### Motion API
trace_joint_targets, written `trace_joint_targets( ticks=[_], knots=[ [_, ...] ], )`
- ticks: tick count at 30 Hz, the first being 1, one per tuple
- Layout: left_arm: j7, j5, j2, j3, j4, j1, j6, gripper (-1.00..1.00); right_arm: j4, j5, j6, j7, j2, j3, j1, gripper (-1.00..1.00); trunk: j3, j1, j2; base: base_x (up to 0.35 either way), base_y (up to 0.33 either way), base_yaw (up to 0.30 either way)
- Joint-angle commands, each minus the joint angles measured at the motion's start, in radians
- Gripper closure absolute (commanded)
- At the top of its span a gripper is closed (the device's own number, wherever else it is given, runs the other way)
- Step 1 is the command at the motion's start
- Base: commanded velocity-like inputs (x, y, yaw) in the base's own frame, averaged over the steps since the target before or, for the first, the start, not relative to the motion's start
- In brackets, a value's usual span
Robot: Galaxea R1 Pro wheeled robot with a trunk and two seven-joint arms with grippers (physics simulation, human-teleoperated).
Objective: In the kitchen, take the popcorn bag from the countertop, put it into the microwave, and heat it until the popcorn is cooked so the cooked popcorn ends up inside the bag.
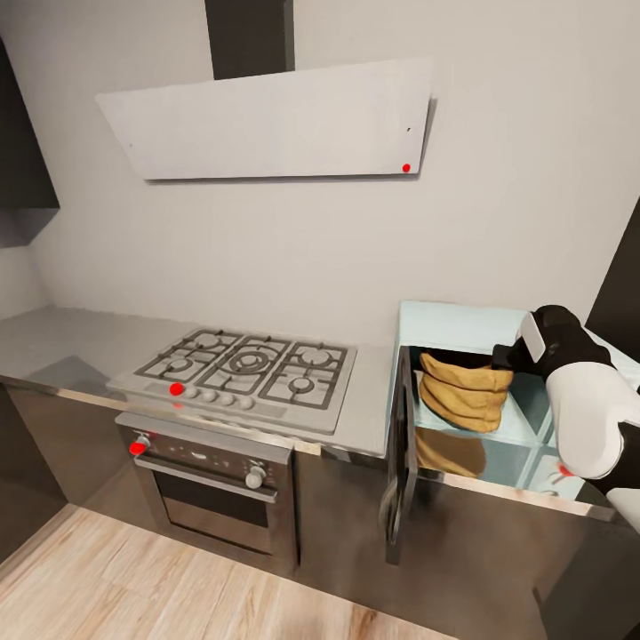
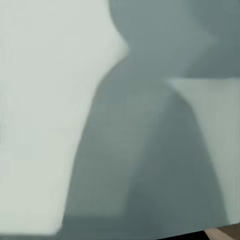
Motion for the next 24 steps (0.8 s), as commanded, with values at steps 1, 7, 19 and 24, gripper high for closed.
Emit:
trace_joint_targets(
  ticks=[1,7,19,24],
  knots=[
    [0.001,0.005,0.0,0.002,-0.001,0.0,-0.002,-1.0,0.032,0.035,0.005,0.005,0.001,-0.004,0.0,1.0,-0.001,0.003,0.0,0.0,0.0,0.0],
    [0.001,0.005,0.0,0.002,-0.001,0.0,-0.002,-1.0,0.032,0.029,0.005,0.01,0.0,-0.005,0.0,-1.0,-0.001,0.003,0.0,0.0,0.0,0.0],
    [0.001,0.005,0.0,0.002,-0.001,0.0,-0.002,-1.0,0.011,0.026,0.005,0.014,-0.001,-0.01,0.0,-1.0,-0.001,0.003,0.0,0.0,0.0,0.0],
    [0.001,0.005,0.0,0.001,-0.001,0.0,-0.002,-1.0,0.009,0.025,0.005,0.018,0.0,-0.012,0.0,-1.0,-0.001,0.003,0.0,0.0,0.0,0.0]
  ],
)
